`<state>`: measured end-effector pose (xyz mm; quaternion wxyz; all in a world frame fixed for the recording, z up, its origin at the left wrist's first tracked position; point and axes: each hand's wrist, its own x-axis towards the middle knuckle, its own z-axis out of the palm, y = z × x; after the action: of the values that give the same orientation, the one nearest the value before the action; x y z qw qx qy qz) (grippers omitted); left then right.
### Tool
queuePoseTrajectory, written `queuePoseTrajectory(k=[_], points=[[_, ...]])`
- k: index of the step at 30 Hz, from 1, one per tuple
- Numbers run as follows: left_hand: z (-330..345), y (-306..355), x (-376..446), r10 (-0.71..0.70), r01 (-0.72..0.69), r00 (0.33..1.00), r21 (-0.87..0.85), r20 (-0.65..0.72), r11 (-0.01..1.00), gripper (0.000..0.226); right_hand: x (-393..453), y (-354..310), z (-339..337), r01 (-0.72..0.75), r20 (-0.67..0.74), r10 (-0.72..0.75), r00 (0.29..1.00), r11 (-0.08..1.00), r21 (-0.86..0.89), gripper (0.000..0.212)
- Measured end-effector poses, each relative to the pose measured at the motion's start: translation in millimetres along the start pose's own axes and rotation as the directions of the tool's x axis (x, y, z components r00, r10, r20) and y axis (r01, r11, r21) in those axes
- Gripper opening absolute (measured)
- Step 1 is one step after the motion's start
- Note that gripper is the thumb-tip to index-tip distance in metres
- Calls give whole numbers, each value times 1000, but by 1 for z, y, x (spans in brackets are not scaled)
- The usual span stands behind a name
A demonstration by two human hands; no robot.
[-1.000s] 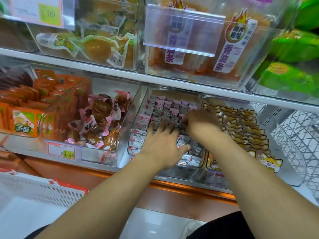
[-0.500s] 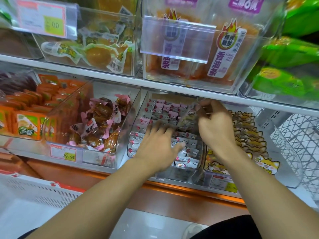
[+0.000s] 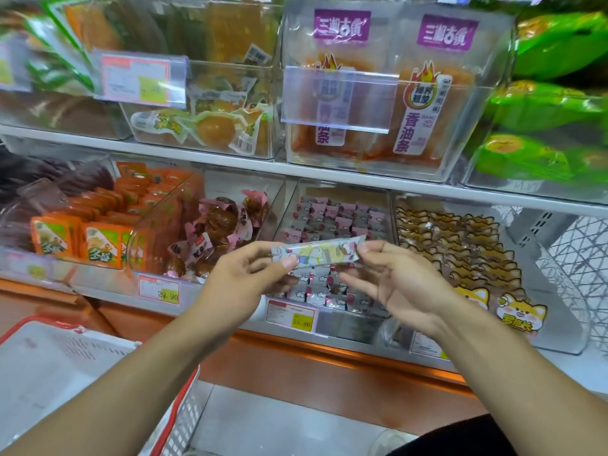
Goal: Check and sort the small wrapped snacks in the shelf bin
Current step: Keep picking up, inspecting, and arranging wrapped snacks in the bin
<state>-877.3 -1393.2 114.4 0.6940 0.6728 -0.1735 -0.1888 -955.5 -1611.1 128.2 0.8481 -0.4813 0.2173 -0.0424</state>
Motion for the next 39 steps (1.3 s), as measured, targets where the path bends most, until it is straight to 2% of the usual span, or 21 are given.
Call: queuePoseTrajectory(k=[1,3,5,7,9,12,14,17,20,23,25,27,31,36,39], points=[[-4,0,-3,19,-19,1000,3,-9,1000,29,-1,1,0,-54,34,54,998,999,8,8],[-14,-1,-9,54,-54,999,29,-5,998,30,-2,3,0,-137,112,136,984,991,3,29],[-21,-1,-15,60,-63,997,87,38,994,31,-3,6,2,-151,178,166,970,984,-92,46],[-25,-3,-18,46,-54,996,103,76,993,36,-3,10,6,-102,224,148,963,974,-204,42],[-27,-5,-19,23,-26,996,42,82,999,45,-2,14,9,-59,249,120,961,969,-238,38],[-28,-4,-19,-120,155,979,-219,164,963,60,-1,18,10,68,306,4,952,972,-225,39],[-28,-4,-19,-176,249,958,-351,226,903,52,-2,19,10,202,325,-96,941,928,-312,38],[-23,-4,-17,-212,257,966,-424,150,868,45,-2,24,12,377,345,-229,910,805,-458,40],[-19,-6,-15,-168,170,985,-389,40,905,46,-2,25,12,409,362,-241,900,753,-516,45],[-17,-7,-15,-69,54,997,-286,-44,957,51,-2,25,10,350,392,-133,910,752,-559,33],[-15,-8,-15,-12,-9,995,-206,-96,978,53,-1,28,10,284,403,-53,913,794,-538,36],[-12,-10,-15,32,-56,991,-189,-130,980,45,0,31,11,232,418,10,908,819,-524,38],[-11,-9,-14,30,-53,993,-203,-112,978,40,0,31,13,183,420,67,905,830,-527,41],[-10,-6,-14,23,-47,993,-211,-114,976,37,-3,28,16,160,385,60,921,843,-513,45],[-9,-6,-13,39,-59,996,-248,-86,967,34,-7,25,17,41,389,158,907,890,-455,53]])
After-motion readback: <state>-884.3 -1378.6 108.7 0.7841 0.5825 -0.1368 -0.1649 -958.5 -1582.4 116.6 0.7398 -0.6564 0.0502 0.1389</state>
